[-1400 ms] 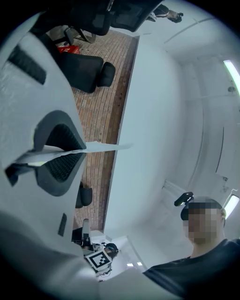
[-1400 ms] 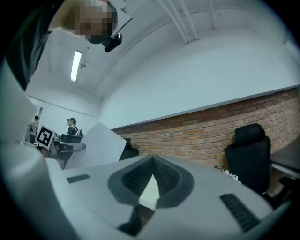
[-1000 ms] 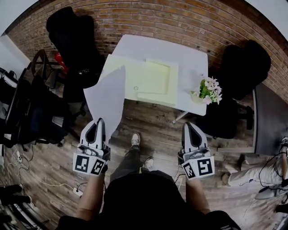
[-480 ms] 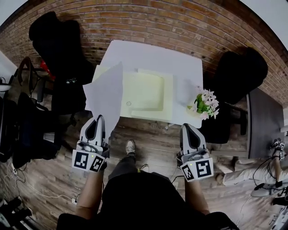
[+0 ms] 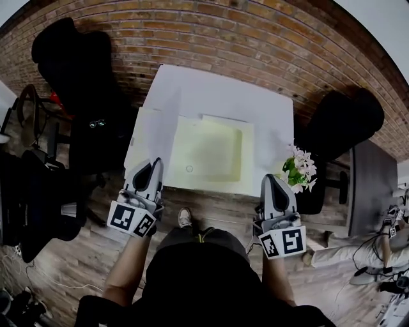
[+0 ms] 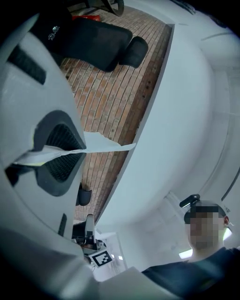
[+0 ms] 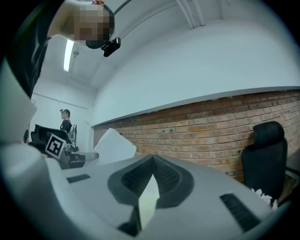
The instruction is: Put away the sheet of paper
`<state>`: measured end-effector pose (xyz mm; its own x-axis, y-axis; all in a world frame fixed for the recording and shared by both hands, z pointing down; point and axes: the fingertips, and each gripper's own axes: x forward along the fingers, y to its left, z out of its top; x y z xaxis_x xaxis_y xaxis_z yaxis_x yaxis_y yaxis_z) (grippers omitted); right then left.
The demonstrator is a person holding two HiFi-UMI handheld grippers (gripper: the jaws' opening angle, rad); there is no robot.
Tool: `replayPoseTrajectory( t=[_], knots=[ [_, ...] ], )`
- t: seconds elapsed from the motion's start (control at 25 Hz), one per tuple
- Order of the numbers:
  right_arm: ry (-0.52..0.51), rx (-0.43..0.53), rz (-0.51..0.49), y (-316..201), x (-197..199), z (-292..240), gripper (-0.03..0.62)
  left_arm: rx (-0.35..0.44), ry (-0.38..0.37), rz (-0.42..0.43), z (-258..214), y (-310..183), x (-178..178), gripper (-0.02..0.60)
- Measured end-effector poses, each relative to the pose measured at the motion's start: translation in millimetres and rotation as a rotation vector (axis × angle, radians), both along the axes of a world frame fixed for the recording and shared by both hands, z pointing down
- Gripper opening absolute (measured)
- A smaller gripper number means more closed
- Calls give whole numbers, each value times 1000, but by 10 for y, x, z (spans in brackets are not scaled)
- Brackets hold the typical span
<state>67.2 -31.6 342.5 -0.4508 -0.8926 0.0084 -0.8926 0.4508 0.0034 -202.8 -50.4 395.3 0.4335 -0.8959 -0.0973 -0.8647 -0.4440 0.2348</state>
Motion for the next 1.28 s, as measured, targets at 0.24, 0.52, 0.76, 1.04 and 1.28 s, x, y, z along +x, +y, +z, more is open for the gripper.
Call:
replayPoseTrajectory(
  t=[0.24, 0.52, 0.76, 1.04, 1.28],
  knots=[
    [-7, 35, 15, -258, 117, -116, 14, -25, 28, 39, 75, -261, 190, 28],
    [-24, 47, -28, -552, 257, -129, 14, -56, 72, 40, 110, -389, 372, 28],
    [-39, 25, -49, -689, 309, -16, 14, -106, 92, 15, 235, -490, 387, 28],
    [-41, 3, -53, -760, 351, 61, 14, -160, 87, -13, 497, -647, 253, 28],
    [-42, 2, -51, -804, 384, 34, 14, -254, 91, -23, 859, -739, 150, 28]
  ],
)
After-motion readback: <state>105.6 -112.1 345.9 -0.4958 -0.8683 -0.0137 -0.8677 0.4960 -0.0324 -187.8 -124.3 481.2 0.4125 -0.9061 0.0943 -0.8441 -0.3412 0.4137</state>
